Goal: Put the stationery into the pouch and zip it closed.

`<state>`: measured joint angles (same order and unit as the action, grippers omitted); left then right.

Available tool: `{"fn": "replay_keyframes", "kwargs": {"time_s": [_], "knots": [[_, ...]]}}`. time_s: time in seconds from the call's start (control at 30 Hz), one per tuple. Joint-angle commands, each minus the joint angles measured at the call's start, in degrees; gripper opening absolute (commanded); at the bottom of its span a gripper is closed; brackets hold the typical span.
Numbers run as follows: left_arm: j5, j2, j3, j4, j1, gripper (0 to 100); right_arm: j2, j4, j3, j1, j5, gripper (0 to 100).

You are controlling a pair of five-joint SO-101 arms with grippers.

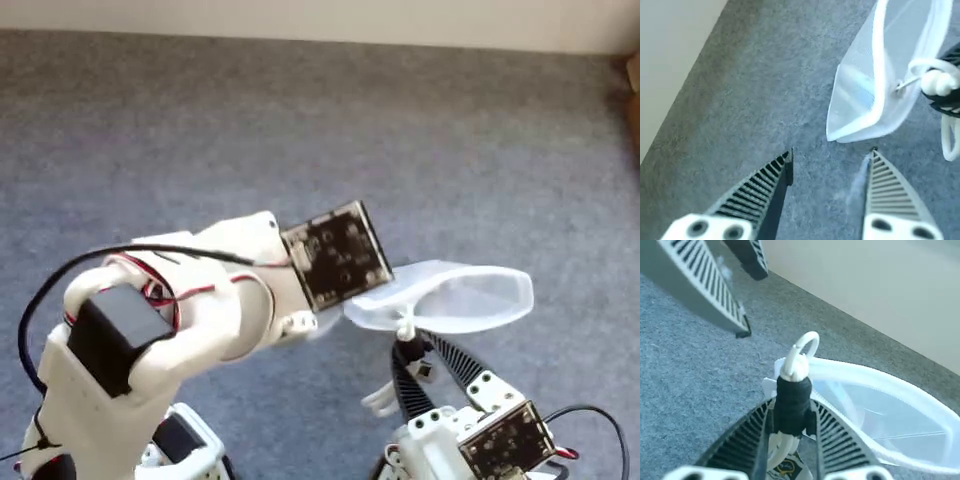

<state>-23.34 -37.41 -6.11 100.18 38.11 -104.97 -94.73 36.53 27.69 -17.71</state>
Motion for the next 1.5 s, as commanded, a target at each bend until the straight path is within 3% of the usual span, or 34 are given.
{"fn": "replay_keyframes", "kwargs": {"time_s": [0.0,0.3,0.77,1.0,1.27,1.47], "knots": [[-0.53,-3.21,4.35,0.35,5.93,26,-0.4,2.42,-2.68,-0.84,-0.09,0.5],[-0.35,-3.21,6.73,-0.35,13.67,26,-0.4,2.42,-2.68,-0.84,-0.09,0.5],[0.97,-3.65,20.79,-19.6,13.58,25,-0.4,1.89,-3.12,-0.84,-0.09,0.5],[0.97,-3.74,20.97,-20.57,13.58,16,-0.4,1.8,-3.12,-0.84,-0.09,0.5],[3.34,-3.74,21.32,-20.57,13.58,15,-0.4,1.8,-3.12,-1.01,0.0,0.5],[4.92,-3.74,22.46,-21.54,13.58,9,-0.4,2.42,-3.03,-7.69,0.0,0.5]]}}
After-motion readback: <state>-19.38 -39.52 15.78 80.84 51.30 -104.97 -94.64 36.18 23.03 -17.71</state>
